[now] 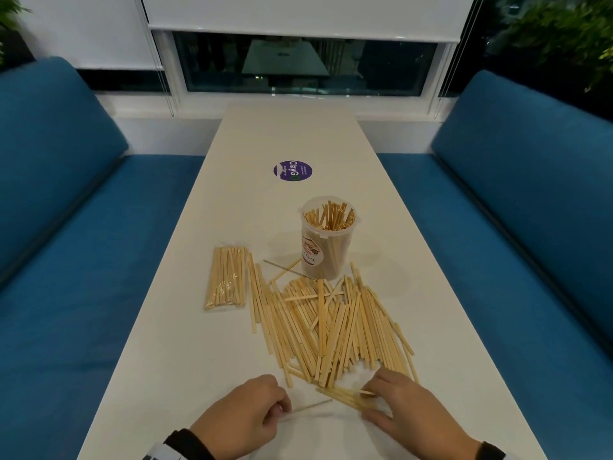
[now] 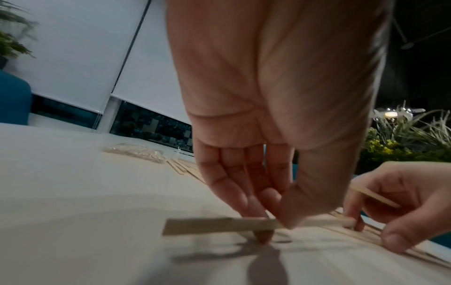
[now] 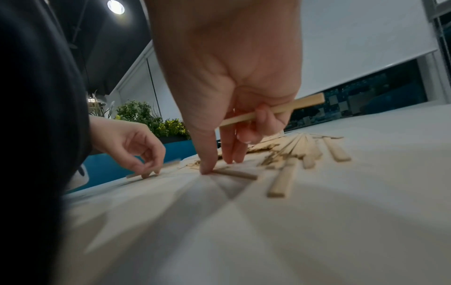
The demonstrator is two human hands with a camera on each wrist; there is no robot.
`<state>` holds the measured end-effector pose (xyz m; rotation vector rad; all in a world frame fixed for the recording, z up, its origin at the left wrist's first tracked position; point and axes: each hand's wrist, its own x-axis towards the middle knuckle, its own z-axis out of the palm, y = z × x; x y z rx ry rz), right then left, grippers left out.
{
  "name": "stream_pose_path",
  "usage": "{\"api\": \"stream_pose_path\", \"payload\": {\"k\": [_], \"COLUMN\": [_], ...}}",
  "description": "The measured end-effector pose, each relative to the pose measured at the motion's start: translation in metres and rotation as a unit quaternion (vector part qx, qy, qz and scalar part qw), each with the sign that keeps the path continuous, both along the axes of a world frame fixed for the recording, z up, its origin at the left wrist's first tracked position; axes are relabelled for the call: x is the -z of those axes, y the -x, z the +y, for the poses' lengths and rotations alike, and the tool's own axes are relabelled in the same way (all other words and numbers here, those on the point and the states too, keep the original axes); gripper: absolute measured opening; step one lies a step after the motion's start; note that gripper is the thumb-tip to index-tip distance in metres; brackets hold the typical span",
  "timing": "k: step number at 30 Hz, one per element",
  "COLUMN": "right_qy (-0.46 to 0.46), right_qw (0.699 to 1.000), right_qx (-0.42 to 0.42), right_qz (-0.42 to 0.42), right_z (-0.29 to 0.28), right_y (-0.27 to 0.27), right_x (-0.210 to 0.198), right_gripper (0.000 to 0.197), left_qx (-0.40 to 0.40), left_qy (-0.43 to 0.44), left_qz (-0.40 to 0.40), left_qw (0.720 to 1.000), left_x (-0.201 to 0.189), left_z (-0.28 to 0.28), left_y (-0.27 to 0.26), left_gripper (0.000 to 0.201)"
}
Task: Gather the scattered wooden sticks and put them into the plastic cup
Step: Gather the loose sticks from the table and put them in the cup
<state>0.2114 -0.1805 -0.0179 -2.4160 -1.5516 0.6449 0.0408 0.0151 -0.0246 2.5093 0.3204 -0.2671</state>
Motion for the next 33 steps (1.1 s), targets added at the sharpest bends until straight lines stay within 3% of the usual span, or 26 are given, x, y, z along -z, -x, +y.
{"api": "stream_pose_path", "payload": {"k": [7, 11, 13, 16, 22, 26, 33], "right_qy": [-0.011, 0.000, 0.010, 0.022, 0.020, -0.018, -0.172], "right_qw": [1.000, 1.000, 1.000, 1.000, 0.999, 0.988, 0.949], "right_qx": [0.012, 0.009, 0.009, 0.009, 0.008, 0.066, 0.113], "right_qz": [-0.010, -0.017, -0.006, 0.008, 0.048, 0.140, 0.240], "right_z": [0.000, 0.001, 0.001, 0.001, 0.001, 0.002, 0.034], "right_y": [0.005, 0.006, 0.005, 0.003, 0.000, -0.003, -0.003], "right_x": [0.004, 0.002, 0.001, -0.002, -0.006, -0.022, -0.071], "right_gripper": [0.026, 0.025, 0.019, 0.004, 0.006, 0.017, 0.011], "left_qx": [-0.107, -0.206, -0.233, -0.246, -0.236, -0.223, -0.223], "left_qy": [0.128, 0.273, 0.296, 0.303, 0.290, 0.298, 0.261], "left_qz": [-0.014, -0.023, -0.031, -0.046, -0.068, -0.088, -0.119], "left_qw": [0.986, 0.939, 0.926, 0.920, 0.925, 0.924, 0.932], "left_x": [-0.020, -0.026, -0.027, -0.027, -0.031, -0.033, -0.045], "left_z": [0.008, 0.009, 0.008, 0.008, 0.009, 0.011, 0.009], "left_y": [0.001, -0.001, -0.003, -0.006, -0.006, -0.005, -0.023], "left_gripper": [0.024, 0.013, 0.015, 0.017, 0.013, 0.008, 0.040]}}
